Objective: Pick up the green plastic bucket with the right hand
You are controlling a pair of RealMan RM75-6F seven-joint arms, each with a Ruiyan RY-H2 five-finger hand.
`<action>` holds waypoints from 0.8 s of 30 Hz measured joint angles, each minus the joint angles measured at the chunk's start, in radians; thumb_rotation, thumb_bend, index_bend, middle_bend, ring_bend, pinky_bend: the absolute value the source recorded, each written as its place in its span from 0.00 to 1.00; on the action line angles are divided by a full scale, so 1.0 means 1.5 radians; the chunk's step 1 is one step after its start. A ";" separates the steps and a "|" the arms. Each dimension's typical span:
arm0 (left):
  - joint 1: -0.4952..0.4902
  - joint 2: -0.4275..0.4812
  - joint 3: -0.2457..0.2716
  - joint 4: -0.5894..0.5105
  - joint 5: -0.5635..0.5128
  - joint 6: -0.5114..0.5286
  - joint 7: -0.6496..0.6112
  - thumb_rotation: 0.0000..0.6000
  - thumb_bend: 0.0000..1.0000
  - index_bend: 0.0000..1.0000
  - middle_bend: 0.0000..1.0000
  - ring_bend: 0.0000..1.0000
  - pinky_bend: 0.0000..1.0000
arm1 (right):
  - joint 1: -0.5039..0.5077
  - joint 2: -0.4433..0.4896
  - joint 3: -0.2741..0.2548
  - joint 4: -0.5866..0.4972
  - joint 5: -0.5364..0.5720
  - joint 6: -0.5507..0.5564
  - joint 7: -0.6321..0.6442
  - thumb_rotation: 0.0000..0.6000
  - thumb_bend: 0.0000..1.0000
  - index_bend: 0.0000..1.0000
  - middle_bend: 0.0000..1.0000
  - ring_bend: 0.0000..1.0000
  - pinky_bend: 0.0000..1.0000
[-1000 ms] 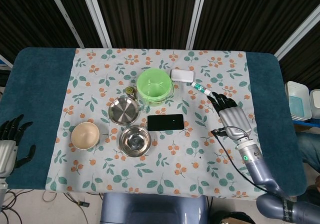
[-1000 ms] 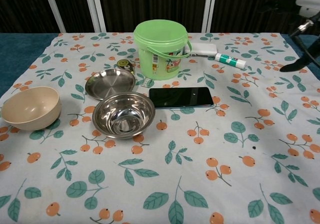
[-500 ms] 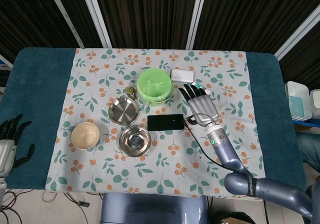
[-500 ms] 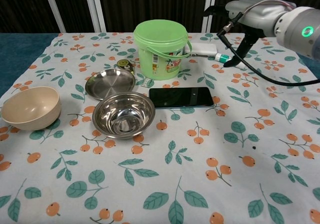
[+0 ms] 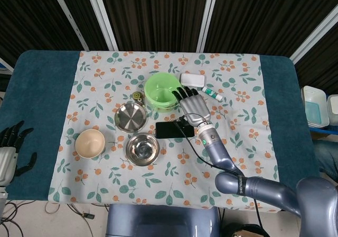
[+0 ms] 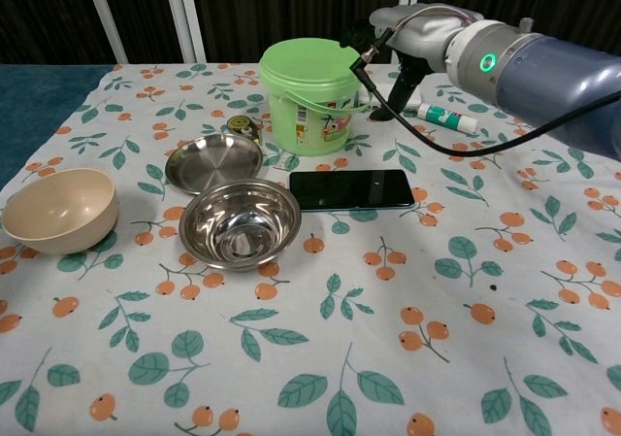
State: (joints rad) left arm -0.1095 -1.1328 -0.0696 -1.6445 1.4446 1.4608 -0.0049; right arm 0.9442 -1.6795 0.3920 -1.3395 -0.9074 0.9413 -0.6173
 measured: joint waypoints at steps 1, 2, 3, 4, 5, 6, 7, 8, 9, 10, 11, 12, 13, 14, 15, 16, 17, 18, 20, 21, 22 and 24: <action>0.000 0.000 0.000 0.000 -0.001 -0.001 0.000 1.00 0.40 0.14 0.00 0.00 0.00 | 0.005 -0.004 0.002 0.004 0.005 -0.002 0.002 1.00 0.28 0.16 0.15 0.15 0.19; 0.000 0.000 0.000 0.000 -0.002 -0.002 0.001 1.00 0.40 0.14 0.00 0.00 0.00 | 0.010 -0.008 0.005 0.009 0.010 -0.005 0.005 1.00 0.28 0.17 0.15 0.15 0.19; -0.001 0.000 -0.001 0.000 -0.004 -0.003 0.001 1.00 0.40 0.14 0.00 0.00 0.00 | 0.017 -0.013 0.009 0.015 0.017 -0.009 0.010 1.00 0.28 0.17 0.16 0.16 0.19; -0.001 0.000 -0.002 -0.001 -0.006 -0.004 0.001 1.00 0.40 0.14 0.00 0.00 0.00 | 0.023 -0.019 0.011 0.021 0.022 -0.013 0.017 1.00 0.29 0.17 0.16 0.16 0.19; -0.002 0.000 -0.002 -0.002 -0.008 -0.005 0.001 1.00 0.40 0.14 0.00 0.00 0.00 | 0.026 -0.021 0.012 0.024 0.024 -0.015 0.020 1.00 0.29 0.17 0.16 0.16 0.19; -0.002 0.000 -0.003 -0.002 -0.010 -0.006 0.001 1.00 0.40 0.14 0.00 0.00 0.00 | 0.031 -0.026 0.013 0.030 0.026 -0.020 0.023 1.00 0.29 0.17 0.17 0.16 0.20; -0.002 0.000 -0.004 -0.003 -0.013 -0.008 0.001 1.00 0.40 0.14 0.00 0.00 0.00 | 0.034 -0.028 0.013 0.035 0.027 -0.021 0.025 1.00 0.29 0.18 0.17 0.17 0.20; -0.003 0.001 -0.004 -0.004 -0.015 -0.009 0.002 1.00 0.40 0.14 0.00 0.00 0.00 | 0.037 -0.031 0.013 0.039 0.027 -0.023 0.026 1.00 0.30 0.18 0.18 0.18 0.21; -0.004 0.001 -0.005 -0.006 -0.017 -0.012 0.002 1.00 0.40 0.14 0.00 0.00 0.00 | 0.041 -0.036 0.013 0.047 0.028 -0.025 0.029 1.00 0.30 0.19 0.19 0.19 0.21; -0.004 0.001 -0.005 -0.006 -0.018 -0.013 0.003 1.00 0.40 0.14 0.00 0.00 0.00 | 0.044 -0.039 0.012 0.052 0.028 -0.026 0.033 1.00 0.31 0.19 0.19 0.19 0.21; -0.004 0.001 -0.005 -0.007 -0.019 -0.014 0.003 1.00 0.40 0.14 0.00 0.00 0.00 | 0.047 -0.043 0.012 0.058 0.027 -0.026 0.037 1.00 0.31 0.20 0.20 0.20 0.21; -0.004 0.002 -0.005 -0.007 -0.020 -0.015 0.003 1.00 0.40 0.14 0.00 0.00 0.00 | 0.051 -0.048 0.011 0.065 0.025 -0.027 0.041 1.00 0.31 0.20 0.20 0.20 0.21; -0.004 0.002 -0.005 -0.008 -0.020 -0.015 0.003 1.00 0.40 0.14 0.00 0.00 0.00 | 0.054 -0.052 0.011 0.071 0.023 -0.027 0.045 1.00 0.31 0.21 0.21 0.21 0.21; -0.004 0.002 -0.005 -0.008 -0.021 -0.016 0.002 1.00 0.40 0.14 0.00 0.00 0.00 | 0.057 -0.056 0.010 0.078 0.021 -0.028 0.048 1.00 0.31 0.22 0.21 0.21 0.21; -0.005 0.003 -0.005 -0.009 -0.021 -0.017 0.002 1.00 0.40 0.14 0.00 0.00 0.00 | 0.061 -0.062 0.009 0.087 0.020 -0.030 0.053 1.00 0.31 0.23 0.22 0.22 0.21; -0.005 0.003 -0.005 -0.009 -0.022 -0.017 0.002 1.00 0.40 0.14 0.00 0.00 0.00 | 0.065 -0.066 0.008 0.093 0.019 -0.032 0.056 1.00 0.31 0.24 0.22 0.22 0.21; -0.005 0.003 -0.005 -0.010 -0.023 -0.017 0.002 1.00 0.40 0.14 0.00 0.00 0.00 | 0.068 -0.070 0.007 0.099 0.019 -0.034 0.059 1.00 0.31 0.24 0.23 0.23 0.21; -0.005 0.003 -0.006 -0.011 -0.024 -0.018 0.002 1.00 0.40 0.14 0.00 0.00 0.00 | 0.073 -0.075 0.006 0.107 0.017 -0.037 0.063 1.00 0.31 0.24 0.23 0.23 0.21; -0.005 0.004 -0.006 -0.012 -0.026 -0.019 0.002 1.00 0.40 0.14 0.00 0.00 0.00 | 0.079 -0.083 0.005 0.119 0.014 -0.041 0.068 1.00 0.31 0.25 0.25 0.25 0.21; -0.006 0.004 -0.006 -0.013 -0.026 -0.020 0.002 1.00 0.40 0.14 0.00 0.00 0.00 | 0.084 -0.088 0.004 0.128 0.012 -0.043 0.072 1.00 0.31 0.25 0.25 0.25 0.21; -0.006 0.004 -0.007 -0.013 -0.027 -0.020 0.003 1.00 0.40 0.14 0.00 0.00 0.00 | 0.087 -0.092 0.004 0.135 0.011 -0.045 0.074 1.00 0.31 0.24 0.25 0.25 0.21; -0.006 0.005 -0.007 -0.015 -0.030 -0.022 0.003 1.00 0.40 0.14 0.00 0.00 0.00 | 0.094 -0.102 0.003 0.154 0.011 -0.053 0.079 1.00 0.32 0.24 0.26 0.27 0.21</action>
State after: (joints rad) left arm -0.1186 -1.1260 -0.0804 -1.6667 1.3998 1.4285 -0.0005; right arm 1.0853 -1.8320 0.3963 -1.1082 -0.8906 0.8614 -0.4992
